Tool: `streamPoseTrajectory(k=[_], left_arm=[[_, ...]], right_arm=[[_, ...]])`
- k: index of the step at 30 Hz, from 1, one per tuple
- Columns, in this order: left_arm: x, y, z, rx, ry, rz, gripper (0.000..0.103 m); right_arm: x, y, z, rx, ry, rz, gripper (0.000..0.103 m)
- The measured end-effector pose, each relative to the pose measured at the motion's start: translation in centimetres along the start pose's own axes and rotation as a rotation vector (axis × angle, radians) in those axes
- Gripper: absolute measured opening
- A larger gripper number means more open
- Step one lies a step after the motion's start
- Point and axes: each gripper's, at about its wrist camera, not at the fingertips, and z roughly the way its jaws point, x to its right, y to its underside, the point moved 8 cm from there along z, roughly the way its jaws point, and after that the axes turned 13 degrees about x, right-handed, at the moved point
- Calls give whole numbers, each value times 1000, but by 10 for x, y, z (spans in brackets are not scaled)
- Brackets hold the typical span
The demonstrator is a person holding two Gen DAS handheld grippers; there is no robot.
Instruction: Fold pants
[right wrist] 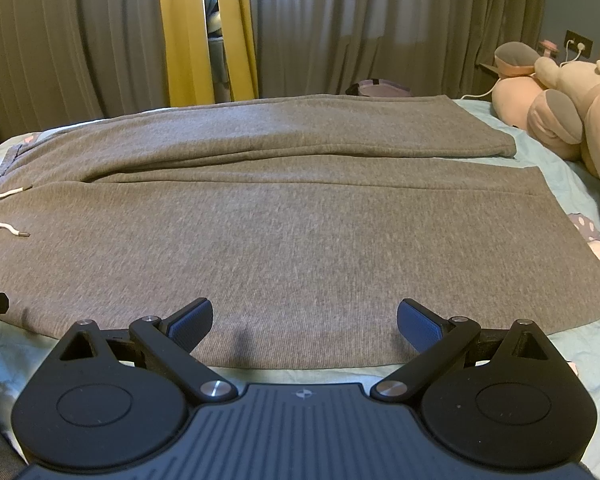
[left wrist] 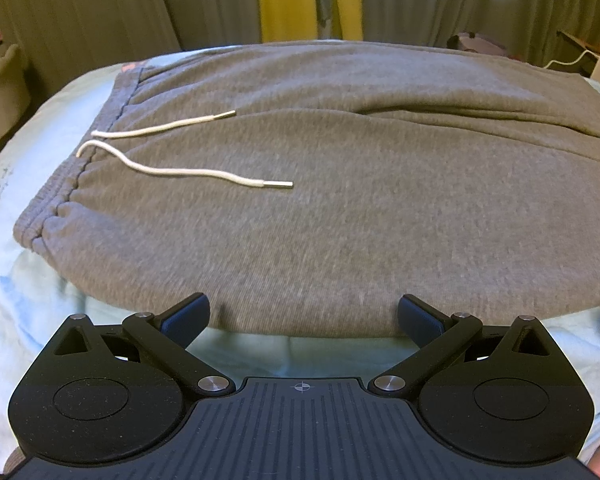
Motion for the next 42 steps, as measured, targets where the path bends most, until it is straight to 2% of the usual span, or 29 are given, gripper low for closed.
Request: streamPoseTrajectory(k=[13,21,42], left_arm=[[1,-1,0,-11,-1,-2,103],[2,-1,2,-17,-4,5,103],[7,2,17,-99,-7,28,103]], right_arm=[[0,-1,-1,10,-18,2,99],[-2,0,5,-9,-30,13,99],[-4,12,32,-94,-57,67,99]])
